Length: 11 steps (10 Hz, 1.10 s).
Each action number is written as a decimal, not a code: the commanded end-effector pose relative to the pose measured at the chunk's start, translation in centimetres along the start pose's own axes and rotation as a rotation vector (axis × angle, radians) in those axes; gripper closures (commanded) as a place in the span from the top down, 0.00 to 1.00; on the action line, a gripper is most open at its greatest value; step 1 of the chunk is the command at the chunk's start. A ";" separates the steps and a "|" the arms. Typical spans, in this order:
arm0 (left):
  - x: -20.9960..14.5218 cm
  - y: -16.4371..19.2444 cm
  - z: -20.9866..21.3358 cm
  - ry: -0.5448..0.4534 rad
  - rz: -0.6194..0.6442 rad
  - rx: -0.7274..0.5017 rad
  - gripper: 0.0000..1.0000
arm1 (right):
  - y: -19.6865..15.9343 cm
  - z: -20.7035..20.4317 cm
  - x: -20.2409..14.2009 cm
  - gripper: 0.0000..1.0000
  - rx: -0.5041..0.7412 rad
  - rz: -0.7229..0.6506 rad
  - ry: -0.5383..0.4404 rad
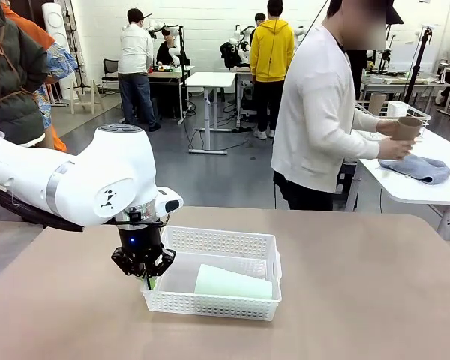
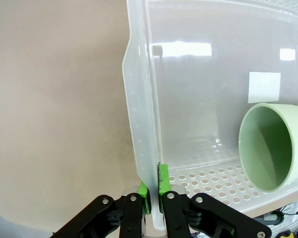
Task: Clean and organize the cups into the basket.
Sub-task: Pick up the Organizing basket and move it to the center of the table, then pick up the Reusable plastic cup from the right side of the table and place it inside the Organizing basket, then pick up the Reusable plastic cup from the right side of the table and stack it inside the Organizing basket in the center of the table.
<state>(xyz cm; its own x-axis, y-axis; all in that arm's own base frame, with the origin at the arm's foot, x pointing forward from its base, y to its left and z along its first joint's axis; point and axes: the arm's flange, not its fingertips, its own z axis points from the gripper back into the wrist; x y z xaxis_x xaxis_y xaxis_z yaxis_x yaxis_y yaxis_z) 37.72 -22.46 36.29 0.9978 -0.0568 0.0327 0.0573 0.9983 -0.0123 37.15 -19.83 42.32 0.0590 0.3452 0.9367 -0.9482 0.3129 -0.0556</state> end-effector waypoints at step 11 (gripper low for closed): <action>0.0 0.0 0.2 -0.003 -0.002 -0.007 0.05 | 0.6 2.4 -0.4 1.00 -0.055 -0.011 0.002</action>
<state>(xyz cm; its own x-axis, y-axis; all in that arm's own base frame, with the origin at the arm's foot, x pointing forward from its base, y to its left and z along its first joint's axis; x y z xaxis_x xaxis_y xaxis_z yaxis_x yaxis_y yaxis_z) 37.72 -22.46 36.29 0.9978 -0.0570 0.0327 0.0574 0.9983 -0.0123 35.76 -21.99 42.67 0.0747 0.3435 0.9362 -0.9274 0.3691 -0.0614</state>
